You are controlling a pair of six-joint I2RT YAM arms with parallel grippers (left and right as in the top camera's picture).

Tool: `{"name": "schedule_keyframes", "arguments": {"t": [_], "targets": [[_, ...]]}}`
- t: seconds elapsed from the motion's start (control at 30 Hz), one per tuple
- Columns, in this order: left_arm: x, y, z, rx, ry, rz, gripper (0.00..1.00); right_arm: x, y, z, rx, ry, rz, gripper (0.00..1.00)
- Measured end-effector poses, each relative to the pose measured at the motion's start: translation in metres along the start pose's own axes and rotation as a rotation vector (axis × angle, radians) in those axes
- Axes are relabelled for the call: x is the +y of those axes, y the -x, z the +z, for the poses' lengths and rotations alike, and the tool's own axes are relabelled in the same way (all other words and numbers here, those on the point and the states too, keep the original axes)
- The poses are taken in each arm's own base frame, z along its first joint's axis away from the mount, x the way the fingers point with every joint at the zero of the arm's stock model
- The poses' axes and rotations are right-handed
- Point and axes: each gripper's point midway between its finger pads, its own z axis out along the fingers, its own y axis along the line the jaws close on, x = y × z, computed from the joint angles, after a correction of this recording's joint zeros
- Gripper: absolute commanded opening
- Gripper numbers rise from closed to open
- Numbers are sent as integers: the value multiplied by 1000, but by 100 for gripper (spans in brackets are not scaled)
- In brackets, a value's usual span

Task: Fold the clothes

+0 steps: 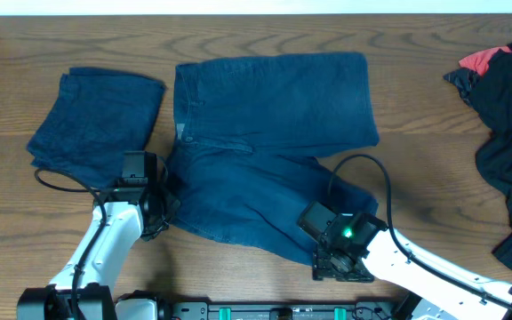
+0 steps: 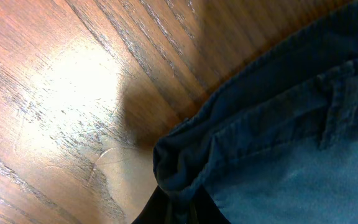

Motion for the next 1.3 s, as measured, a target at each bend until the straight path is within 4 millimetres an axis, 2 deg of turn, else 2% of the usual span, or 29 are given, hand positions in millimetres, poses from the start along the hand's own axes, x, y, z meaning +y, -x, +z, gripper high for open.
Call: {"name": "schedule_keyframes", "arguments": {"t": [0.07,0.23,0.3,0.37,0.57,0.67,0.77,0.83,1.07,1.17,1.3], "targets": [[0,0,0,0,0,0,7,18,1,-1,12,82,55,99],[0,0,0,1,0,0,7,54,6,-7,44,245,249,99],[0,0,0,1,0,0,7,57,5,-8,65,257,330,99],[0,0,0,1,0,0,7,56,4,-7,78,248,399,98],[0,0,0,1,0,0,8,34,-8,-3,122,135,644,82],[0,0,0,1,0,0,8,20,-17,-2,142,62,779,80],[0,0,0,1,0,0,8,11,-22,-2,153,8,906,69],[0,0,0,1,0,0,8,11,-18,-1,132,11,958,66],[0,-1,0,3,-1,0,8,29,16,-3,44,146,1045,71],[0,-1,0,4,-2,0,8,21,26,-3,-25,140,1068,73],[0,-1,0,4,-2,0,8,4,31,-2,-104,86,1085,73]]}}
